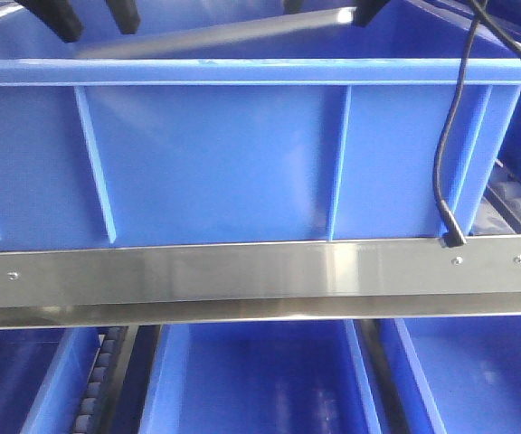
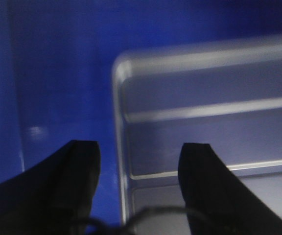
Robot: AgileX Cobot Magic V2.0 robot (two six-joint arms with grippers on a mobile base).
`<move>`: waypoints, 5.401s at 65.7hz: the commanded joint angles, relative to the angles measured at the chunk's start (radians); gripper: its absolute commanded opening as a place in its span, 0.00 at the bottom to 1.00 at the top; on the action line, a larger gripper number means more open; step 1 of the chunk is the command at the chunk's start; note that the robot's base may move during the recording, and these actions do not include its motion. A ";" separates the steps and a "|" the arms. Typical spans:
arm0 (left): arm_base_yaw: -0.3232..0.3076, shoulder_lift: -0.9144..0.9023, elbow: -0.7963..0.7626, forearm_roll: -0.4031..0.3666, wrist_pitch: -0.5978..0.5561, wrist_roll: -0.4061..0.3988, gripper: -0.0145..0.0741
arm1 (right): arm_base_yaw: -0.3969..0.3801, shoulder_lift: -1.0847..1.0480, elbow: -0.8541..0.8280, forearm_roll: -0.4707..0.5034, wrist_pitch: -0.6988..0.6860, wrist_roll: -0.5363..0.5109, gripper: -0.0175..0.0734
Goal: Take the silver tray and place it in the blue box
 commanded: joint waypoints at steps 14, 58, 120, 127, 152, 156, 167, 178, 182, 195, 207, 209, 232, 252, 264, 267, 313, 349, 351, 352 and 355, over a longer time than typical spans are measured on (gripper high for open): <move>0.029 -0.047 -0.035 -0.036 -0.042 -0.009 0.46 | -0.002 -0.054 -0.041 -0.021 -0.117 -0.013 0.75; 0.047 -0.145 0.043 -0.082 -0.167 0.004 0.16 | 0.016 -0.078 0.015 -0.019 -0.209 -0.013 0.25; 0.047 -1.274 1.341 0.017 -1.015 0.184 0.16 | 0.052 -1.009 1.261 -0.292 -1.113 -0.092 0.25; 0.047 -1.415 1.404 0.017 -1.012 0.184 0.16 | 0.052 -1.128 1.316 -0.292 -1.113 -0.092 0.25; 0.047 -1.588 1.439 -0.002 -1.019 0.184 0.16 | 0.052 -1.353 1.339 -0.292 -1.109 -0.092 0.25; 0.047 -1.588 1.439 -0.002 -1.019 0.184 0.16 | 0.052 -1.353 1.339 -0.292 -1.109 -0.092 0.25; 0.047 -1.588 1.439 -0.002 -1.019 0.184 0.16 | 0.052 -1.353 1.339 -0.292 -1.109 -0.092 0.25; 0.047 -1.588 1.439 -0.002 -1.019 0.184 0.16 | 0.048 -1.375 1.375 -0.292 -1.114 -0.092 0.25; 0.047 -1.588 1.439 -0.002 -1.019 0.184 0.16 | 0.035 -1.412 1.411 -0.289 -1.110 -0.092 0.25; 0.047 -1.588 1.439 -0.002 -1.019 0.184 0.16 | -0.173 -1.584 1.587 -0.108 -1.045 -0.093 0.25; 0.047 -1.588 1.439 -0.002 -1.019 0.184 0.16 | -0.297 -1.673 1.721 -0.079 -1.058 -0.175 0.25; 0.047 -1.588 1.439 -0.002 -1.019 0.184 0.16 | -0.304 -1.680 1.737 -0.055 -1.064 -0.211 0.25; 0.047 -1.588 1.439 -0.002 -1.019 0.184 0.16 | -0.340 -1.760 1.763 0.007 -1.018 -0.263 0.25; 0.047 -1.588 1.439 -0.002 -1.019 0.184 0.16 | -0.340 -1.798 1.763 0.003 -1.014 -0.263 0.25; 0.047 -1.588 1.439 -0.002 -1.019 0.184 0.16 | -0.340 -1.798 1.763 0.003 -1.014 -0.263 0.25; 0.047 -1.588 1.439 -0.002 -1.019 0.184 0.16 | -0.340 -1.798 1.763 0.003 -1.014 -0.263 0.25; 0.315 -1.763 1.587 -0.044 -0.916 0.270 0.15 | -0.340 -1.798 1.763 0.003 -1.013 -0.263 0.25; 0.350 -1.760 1.749 -0.044 -1.030 0.276 0.15 | -0.340 -1.798 1.763 0.003 -1.012 -0.263 0.25; 0.350 -1.760 1.749 -0.042 -1.035 0.276 0.15 | -0.340 -1.798 1.763 0.003 -1.012 -0.263 0.25; 0.350 -1.760 1.749 -0.042 -1.037 0.276 0.15 | -0.340 -1.798 1.763 0.003 -1.012 -0.263 0.25; 0.350 -1.760 1.749 -0.042 -1.039 0.276 0.15 | -0.340 -1.798 1.763 0.003 -1.012 -0.263 0.25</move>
